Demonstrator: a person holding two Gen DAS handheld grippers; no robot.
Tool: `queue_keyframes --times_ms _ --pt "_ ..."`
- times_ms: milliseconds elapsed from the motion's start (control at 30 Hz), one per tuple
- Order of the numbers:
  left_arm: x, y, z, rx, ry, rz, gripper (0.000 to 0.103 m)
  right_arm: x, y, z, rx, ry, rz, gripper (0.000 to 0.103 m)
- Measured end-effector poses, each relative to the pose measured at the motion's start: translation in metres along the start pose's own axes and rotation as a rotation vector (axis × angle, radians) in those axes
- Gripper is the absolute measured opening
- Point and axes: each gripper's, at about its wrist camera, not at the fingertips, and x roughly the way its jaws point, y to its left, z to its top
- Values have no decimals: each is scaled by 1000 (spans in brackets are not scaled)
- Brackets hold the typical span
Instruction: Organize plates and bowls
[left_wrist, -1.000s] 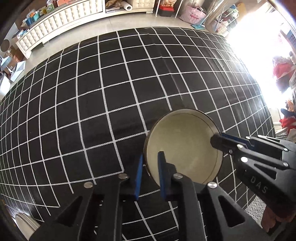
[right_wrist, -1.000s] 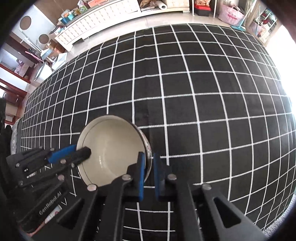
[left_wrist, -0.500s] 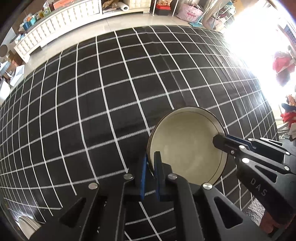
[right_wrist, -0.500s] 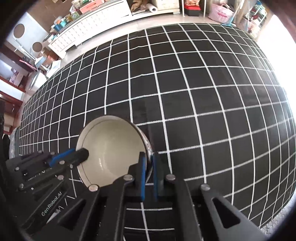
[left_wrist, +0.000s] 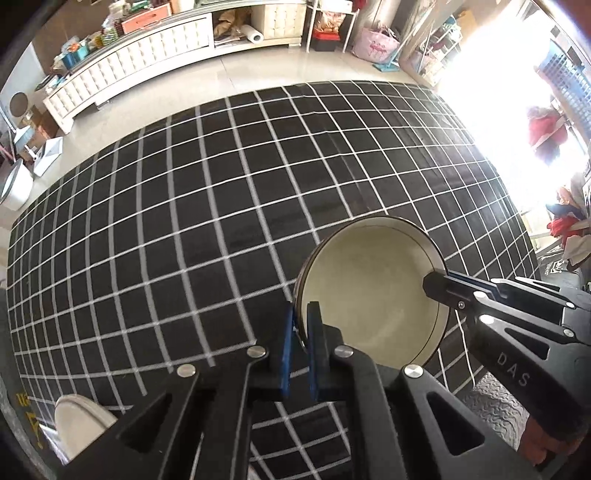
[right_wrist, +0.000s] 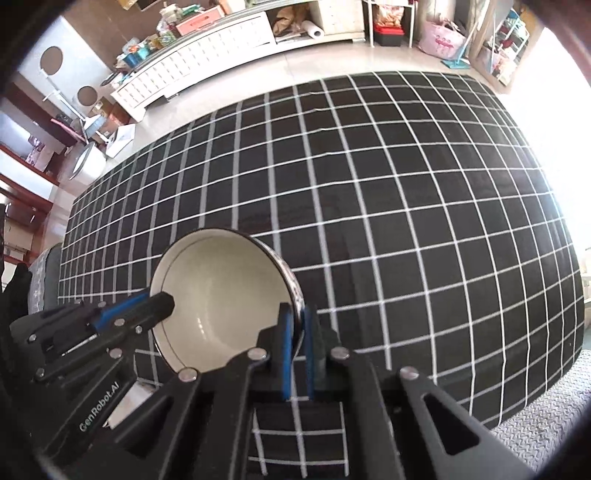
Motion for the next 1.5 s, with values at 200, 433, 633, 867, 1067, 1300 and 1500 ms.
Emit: queue_keyframes --times_ms 200,433,633,867,1067,1300,1500 --pt "-39 25 -28 -28 -31 14 6 -15 44 -12 -41 -14 18 9" --pt "-84 77 -72 -81 -68 32 6 -24 99 -31 -94 -22 53 9" --pt "-98 114 -110 -125 -66 49 6 -18 133 -54 -130 -6 83 9" --pt "-101 129 -160 -158 -41 63 6 3 159 -82 -148 45 72 8" --pt "-83 131 -188 -181 -6 40 6 19 164 -98 -147 84 55 9" --pt "-62 136 -205 -190 32 47 6 35 167 -115 -155 125 41 9" --pt "-56 139 -211 -193 41 39 6 43 168 -116 -153 149 35 9"
